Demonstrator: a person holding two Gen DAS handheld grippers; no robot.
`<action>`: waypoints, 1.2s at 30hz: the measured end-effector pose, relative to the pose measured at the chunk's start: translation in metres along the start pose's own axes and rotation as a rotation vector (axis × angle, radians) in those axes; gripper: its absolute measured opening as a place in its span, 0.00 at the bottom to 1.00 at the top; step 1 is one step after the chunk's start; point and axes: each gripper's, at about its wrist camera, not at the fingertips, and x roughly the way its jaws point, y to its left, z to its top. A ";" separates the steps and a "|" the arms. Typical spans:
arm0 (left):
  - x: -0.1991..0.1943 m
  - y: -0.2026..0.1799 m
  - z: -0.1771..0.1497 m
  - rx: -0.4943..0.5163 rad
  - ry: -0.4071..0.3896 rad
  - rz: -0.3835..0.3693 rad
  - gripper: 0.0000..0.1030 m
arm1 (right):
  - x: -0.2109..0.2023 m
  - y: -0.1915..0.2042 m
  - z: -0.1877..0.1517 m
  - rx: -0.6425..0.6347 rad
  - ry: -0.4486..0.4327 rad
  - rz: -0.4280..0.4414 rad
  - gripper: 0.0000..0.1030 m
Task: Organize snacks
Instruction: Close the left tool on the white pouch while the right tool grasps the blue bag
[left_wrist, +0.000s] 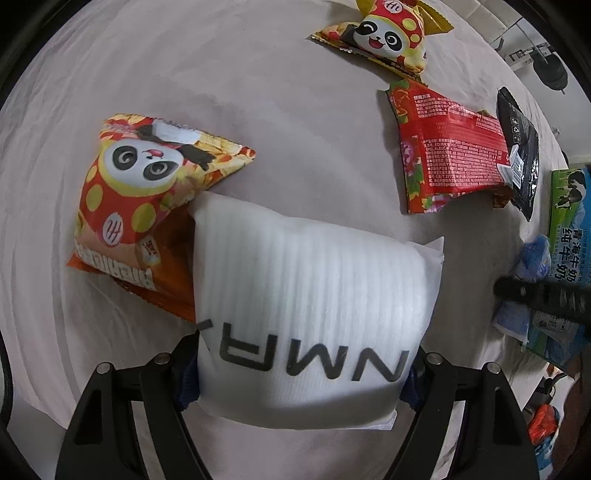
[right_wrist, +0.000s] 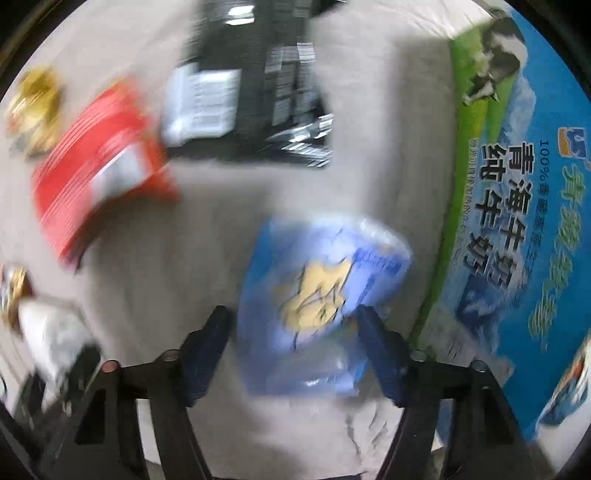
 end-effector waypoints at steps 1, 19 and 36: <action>-0.001 0.001 -0.002 -0.002 0.000 0.001 0.76 | -0.003 0.004 -0.004 -0.027 -0.009 -0.006 0.65; 0.002 0.005 -0.019 -0.039 0.017 -0.025 0.76 | -0.032 -0.014 -0.029 0.046 -0.039 0.017 0.25; 0.001 0.025 -0.034 -0.033 0.016 -0.022 0.76 | -0.032 0.039 -0.111 -0.295 -0.017 0.060 0.89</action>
